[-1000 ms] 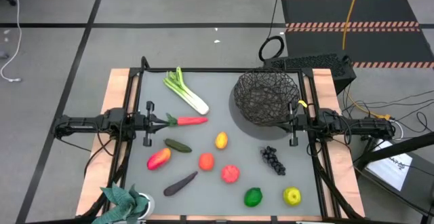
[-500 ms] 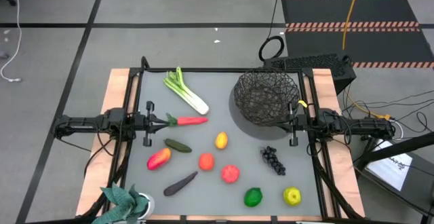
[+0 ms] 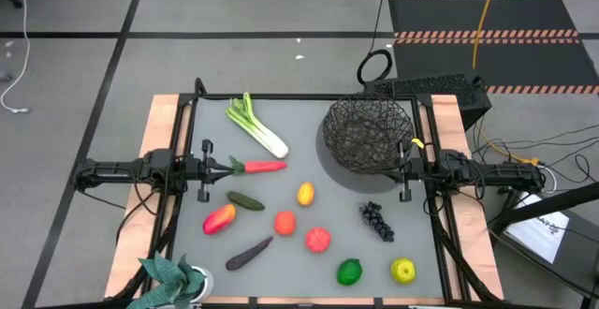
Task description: Build produce basket
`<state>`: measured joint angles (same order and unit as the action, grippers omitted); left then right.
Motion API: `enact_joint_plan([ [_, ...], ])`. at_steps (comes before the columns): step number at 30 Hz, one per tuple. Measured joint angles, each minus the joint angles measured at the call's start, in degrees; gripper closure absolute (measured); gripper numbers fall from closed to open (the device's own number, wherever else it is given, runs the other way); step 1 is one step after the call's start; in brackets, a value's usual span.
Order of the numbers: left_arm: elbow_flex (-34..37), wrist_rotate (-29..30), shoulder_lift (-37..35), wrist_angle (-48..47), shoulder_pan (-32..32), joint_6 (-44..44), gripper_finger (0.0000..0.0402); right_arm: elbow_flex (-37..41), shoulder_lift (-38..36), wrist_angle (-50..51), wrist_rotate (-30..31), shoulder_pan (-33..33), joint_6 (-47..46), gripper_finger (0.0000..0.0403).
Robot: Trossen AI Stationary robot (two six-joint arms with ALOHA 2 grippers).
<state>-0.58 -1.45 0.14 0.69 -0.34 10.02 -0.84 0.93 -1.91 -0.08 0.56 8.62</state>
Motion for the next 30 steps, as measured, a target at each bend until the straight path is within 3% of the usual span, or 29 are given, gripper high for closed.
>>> enact_joint_plan([
  [14,0.0,0.2,0.0,3.0,0.0,-0.1,0.0371,0.0,0.0,0.0,0.0,0.0,-0.4,0.0403],
  [21,0.0,0.1,0.0,3.5,0.0,-5.7,0.0371,0.0,0.0,0.0,0.0,0.0,-0.4,0.0403],
  [25,0.0,0.7,0.0,8.2,0.1,-4.7,0.0371,0.0,0.0,0.0,0.0,0.0,-0.4,0.0403],
  [30,-4.2,2.0,1.0,7.7,0.1,-6.1,0.0371,0.0,0.0,0.0,0.0,0.0,-0.4,0.0403],
])
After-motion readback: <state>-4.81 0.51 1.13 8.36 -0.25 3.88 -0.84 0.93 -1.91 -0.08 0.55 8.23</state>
